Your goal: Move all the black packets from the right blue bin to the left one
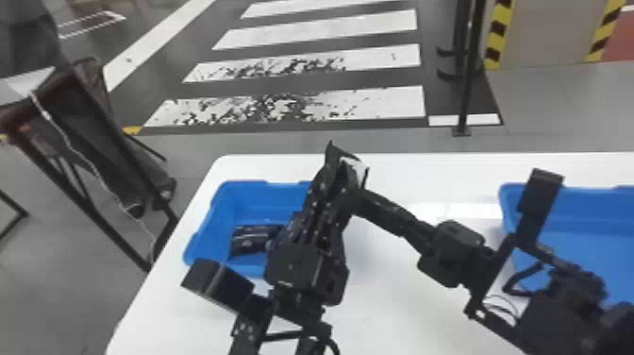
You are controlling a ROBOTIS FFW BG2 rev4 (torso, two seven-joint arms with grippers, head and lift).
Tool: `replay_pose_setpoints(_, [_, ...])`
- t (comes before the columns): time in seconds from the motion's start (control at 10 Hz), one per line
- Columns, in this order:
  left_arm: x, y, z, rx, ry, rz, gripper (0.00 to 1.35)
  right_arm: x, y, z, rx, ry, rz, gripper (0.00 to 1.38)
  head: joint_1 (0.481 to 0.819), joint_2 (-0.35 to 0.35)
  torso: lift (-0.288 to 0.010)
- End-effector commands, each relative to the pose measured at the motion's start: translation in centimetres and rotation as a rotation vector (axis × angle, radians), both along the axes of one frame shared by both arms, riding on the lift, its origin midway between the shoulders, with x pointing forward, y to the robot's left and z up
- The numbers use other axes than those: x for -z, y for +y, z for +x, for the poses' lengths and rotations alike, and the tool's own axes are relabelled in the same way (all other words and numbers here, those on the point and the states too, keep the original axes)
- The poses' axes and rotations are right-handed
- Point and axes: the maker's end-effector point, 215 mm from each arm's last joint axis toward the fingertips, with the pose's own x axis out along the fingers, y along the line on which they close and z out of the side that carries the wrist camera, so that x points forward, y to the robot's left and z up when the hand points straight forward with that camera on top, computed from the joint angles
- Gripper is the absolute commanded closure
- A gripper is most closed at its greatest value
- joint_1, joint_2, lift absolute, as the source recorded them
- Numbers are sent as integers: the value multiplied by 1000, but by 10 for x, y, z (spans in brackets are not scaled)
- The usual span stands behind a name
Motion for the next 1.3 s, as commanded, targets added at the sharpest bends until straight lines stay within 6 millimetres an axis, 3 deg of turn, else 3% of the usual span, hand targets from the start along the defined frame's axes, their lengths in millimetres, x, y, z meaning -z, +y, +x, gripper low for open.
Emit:
replay_pose_setpoints(0.0, [-7, 3, -1, -11, -26, 13, 1213, -2, -3, 4, 14, -2, 19, 1217, 695, 256, -140])
replay_pose_setpoints(0.1, [-9, 3, -1, -14, -32, 13, 1213, 2, -4, 7, 21, 33, 70, 900, 695, 257, -140])
replay_pose_setpoints(0.2, [-12, 8, 0, -33, -46, 31, 1213, 8, -6, 9, 20, 35, 70, 332, 695, 256, -140])
replay_pose_setpoints(0.3, [-10, 24, 5, -81, -55, 88, 1213, 9, -8, 10, 20, 32, 76, -2, 695, 257, -140])
replay_pose_setpoints(0.5, [8, 73, 34, -214, -67, 269, 1213, 15, -12, 13, 29, 58, 99, 111, 695, 275, -140])
replay_pose_setpoints(0.8, [64, 132, 89, -324, 35, 525, 1213, 13, -19, 24, 56, 56, 114, 105, 695, 320, -140])
replay_pose_setpoints(1.0, [105, 166, 100, -380, 127, 605, 1208, 9, -24, 34, 77, 38, 117, 104, 695, 348, -140])
replay_pose_setpoints(1.1, [128, 177, 101, -385, 206, 598, 940, 3, -32, 42, 107, 13, 126, 105, 695, 350, -140])
replay_pose_setpoints(1.2, [152, 180, 100, -347, 285, 567, 420, 4, -43, 49, 137, 8, 129, 104, 695, 350, -140])
